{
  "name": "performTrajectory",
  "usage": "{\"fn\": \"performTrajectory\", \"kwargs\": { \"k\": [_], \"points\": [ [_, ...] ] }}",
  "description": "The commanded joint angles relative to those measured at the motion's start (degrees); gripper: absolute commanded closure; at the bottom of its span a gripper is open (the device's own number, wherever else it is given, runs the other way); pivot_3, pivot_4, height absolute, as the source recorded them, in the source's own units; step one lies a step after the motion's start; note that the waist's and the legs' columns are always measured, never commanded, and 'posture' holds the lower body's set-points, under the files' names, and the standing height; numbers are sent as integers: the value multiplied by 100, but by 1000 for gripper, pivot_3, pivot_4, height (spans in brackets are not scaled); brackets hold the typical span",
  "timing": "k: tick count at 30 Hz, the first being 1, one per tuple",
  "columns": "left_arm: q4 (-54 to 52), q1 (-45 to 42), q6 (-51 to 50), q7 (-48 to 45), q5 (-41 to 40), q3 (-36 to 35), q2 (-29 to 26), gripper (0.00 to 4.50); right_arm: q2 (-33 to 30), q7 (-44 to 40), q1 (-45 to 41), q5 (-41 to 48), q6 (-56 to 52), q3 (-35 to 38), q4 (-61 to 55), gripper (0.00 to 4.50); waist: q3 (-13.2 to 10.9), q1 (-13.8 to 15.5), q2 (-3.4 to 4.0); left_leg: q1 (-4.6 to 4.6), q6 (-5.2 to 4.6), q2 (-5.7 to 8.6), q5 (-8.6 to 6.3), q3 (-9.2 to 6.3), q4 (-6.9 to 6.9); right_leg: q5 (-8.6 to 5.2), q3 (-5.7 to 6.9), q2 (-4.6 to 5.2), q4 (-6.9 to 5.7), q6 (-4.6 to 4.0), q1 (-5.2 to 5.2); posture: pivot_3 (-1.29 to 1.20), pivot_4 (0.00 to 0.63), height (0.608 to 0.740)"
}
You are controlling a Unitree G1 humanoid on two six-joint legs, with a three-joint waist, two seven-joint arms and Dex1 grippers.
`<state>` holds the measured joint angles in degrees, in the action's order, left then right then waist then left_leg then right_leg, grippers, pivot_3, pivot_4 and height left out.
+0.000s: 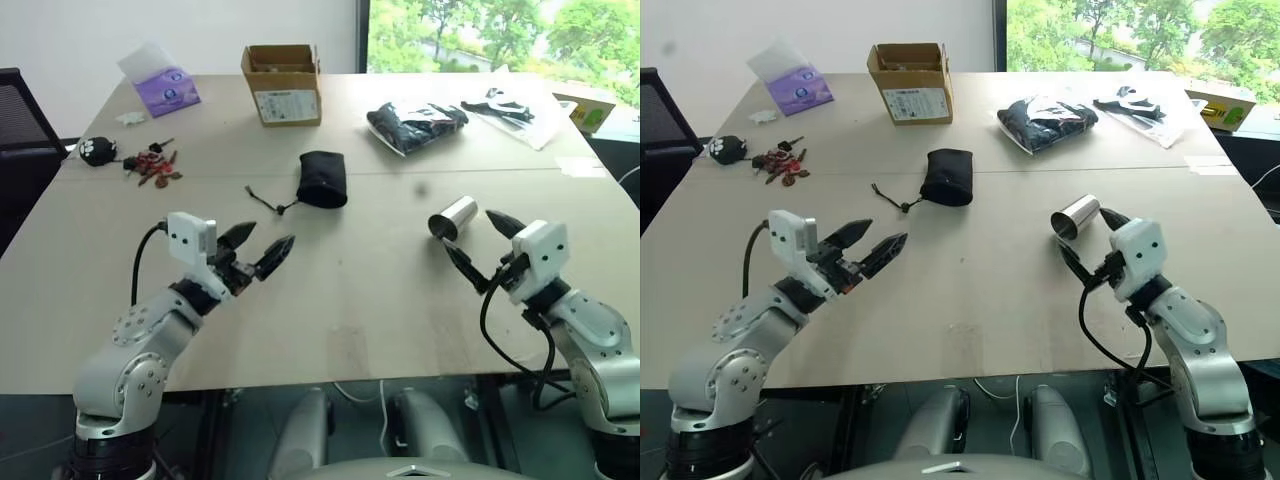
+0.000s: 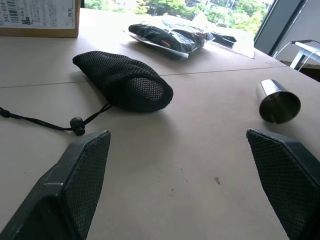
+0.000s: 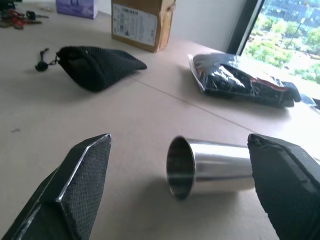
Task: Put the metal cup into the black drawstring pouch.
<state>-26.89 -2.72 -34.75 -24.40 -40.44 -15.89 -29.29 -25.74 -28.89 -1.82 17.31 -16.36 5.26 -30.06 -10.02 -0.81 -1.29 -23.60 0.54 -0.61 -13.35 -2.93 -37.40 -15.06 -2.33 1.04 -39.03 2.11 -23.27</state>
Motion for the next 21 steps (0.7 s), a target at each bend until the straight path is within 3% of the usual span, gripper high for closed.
{"fn": "performTrajectory", "kwargs": {
  "k": [1,5,9,12,15,21],
  "points": [
    [-62,-139,-129,310,366,1,-197,0,-116,-228,-101,269,-44,-46,-414,80,0,2,-1,-1,0,0,0,0,0,0,0,0,1,0,0,0,150,740],
    [195,-544,21,618,1338,370,-535,0,-285,-436,-125,286,-72,-181,-552,80,0,9,-1,-2,0,3,0,0,0,0,0,2,3,0,1,0,150,740],
    [426,-1042,79,627,2623,1317,-1217,0,-316,-472,8,256,-9,-197,-527,80,1,11,-2,-2,0,6,0,-2,0,0,3,1,3,0,1,0,150,740],
    [671,-1459,420,902,4042,2213,-1650,0,-363,-515,118,155,47,-271,-531,80,1,13,-2,-3,0,9,0,-2,0,0,3,1,4,0,1,0,150,740],
    [1170,-2013,1034,675,4883,2996,-1672,0,-360,-460,220,103,20,-313,-623,80,1,8,-2,-3,0,9,0,3,2,0,-1,1,6,1,0,0,150,740],
    [2832,-3401,1797,437,5942,3897,-1154,0,-299,-228,434,-81,-47,-402,-850,80,0,6,-3,-10,0,12,0,-5,-1,0,9,0,5,1,-1,0,150,740]
  ]
}}
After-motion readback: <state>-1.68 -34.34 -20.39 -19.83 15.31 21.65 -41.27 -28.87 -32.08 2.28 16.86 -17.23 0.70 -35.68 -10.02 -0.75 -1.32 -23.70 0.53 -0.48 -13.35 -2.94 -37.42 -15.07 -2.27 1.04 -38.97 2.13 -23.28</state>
